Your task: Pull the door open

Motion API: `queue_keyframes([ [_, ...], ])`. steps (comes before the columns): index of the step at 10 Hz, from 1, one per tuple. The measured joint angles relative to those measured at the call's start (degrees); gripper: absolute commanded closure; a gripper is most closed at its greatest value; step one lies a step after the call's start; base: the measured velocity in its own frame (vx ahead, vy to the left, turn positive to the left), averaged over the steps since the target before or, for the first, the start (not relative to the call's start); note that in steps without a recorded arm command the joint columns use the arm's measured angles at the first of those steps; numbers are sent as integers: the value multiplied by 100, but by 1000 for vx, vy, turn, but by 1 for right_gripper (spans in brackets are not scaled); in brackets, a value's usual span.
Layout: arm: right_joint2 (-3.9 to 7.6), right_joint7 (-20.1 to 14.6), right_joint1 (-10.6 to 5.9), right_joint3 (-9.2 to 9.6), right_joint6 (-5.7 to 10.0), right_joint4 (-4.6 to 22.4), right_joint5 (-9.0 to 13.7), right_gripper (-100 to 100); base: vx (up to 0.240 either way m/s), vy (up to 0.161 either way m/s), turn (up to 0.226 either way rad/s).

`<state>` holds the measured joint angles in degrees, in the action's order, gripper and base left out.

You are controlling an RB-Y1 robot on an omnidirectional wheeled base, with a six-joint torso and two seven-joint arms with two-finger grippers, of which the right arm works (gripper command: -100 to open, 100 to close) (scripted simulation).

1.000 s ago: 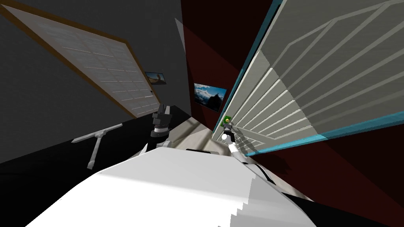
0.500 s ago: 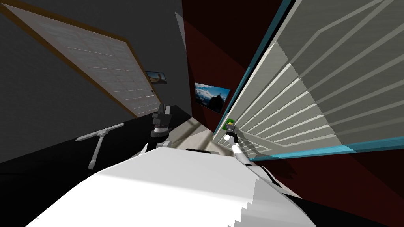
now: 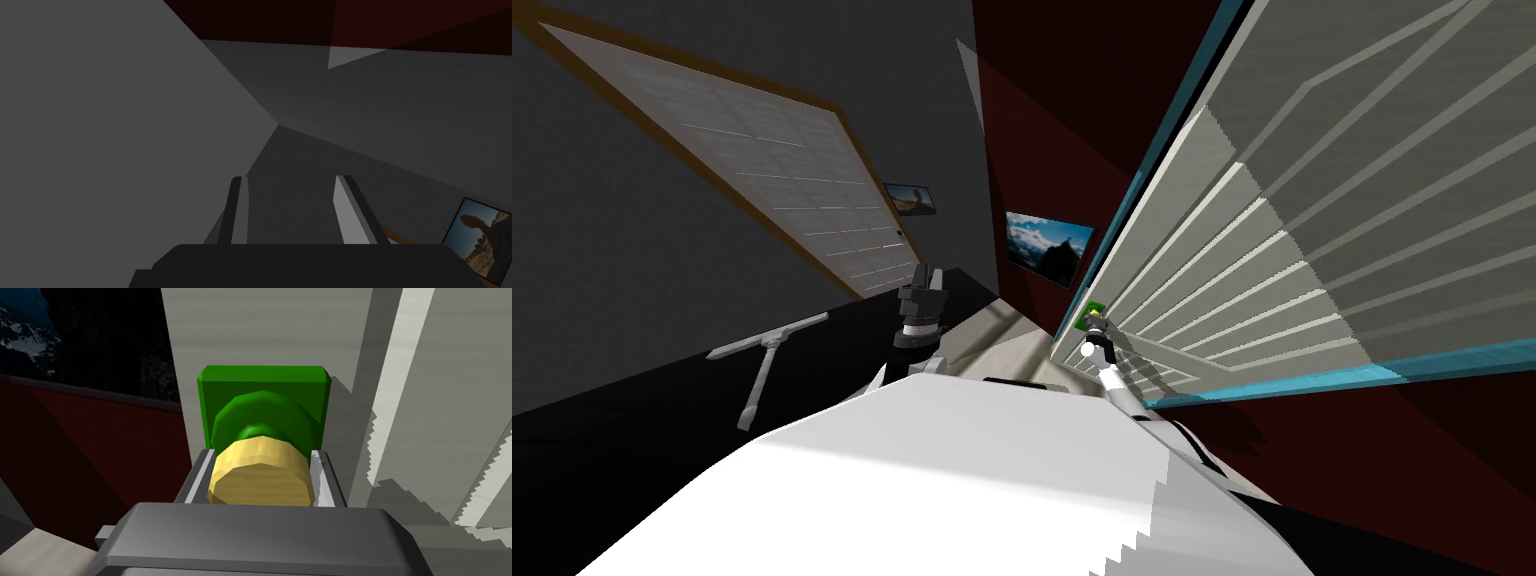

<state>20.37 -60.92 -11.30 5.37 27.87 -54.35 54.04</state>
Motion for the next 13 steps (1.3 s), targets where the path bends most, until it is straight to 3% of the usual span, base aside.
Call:
queue_keyframes([
  [3,144,-157,48,125,-19,-107,-4,100,-234,-63,118],
  [7,328,-471,180,444,-93,-289,-17,100,-234,-95,167],
  [13,572,-786,293,763,-115,-503,-48,100,-211,-39,95],
])
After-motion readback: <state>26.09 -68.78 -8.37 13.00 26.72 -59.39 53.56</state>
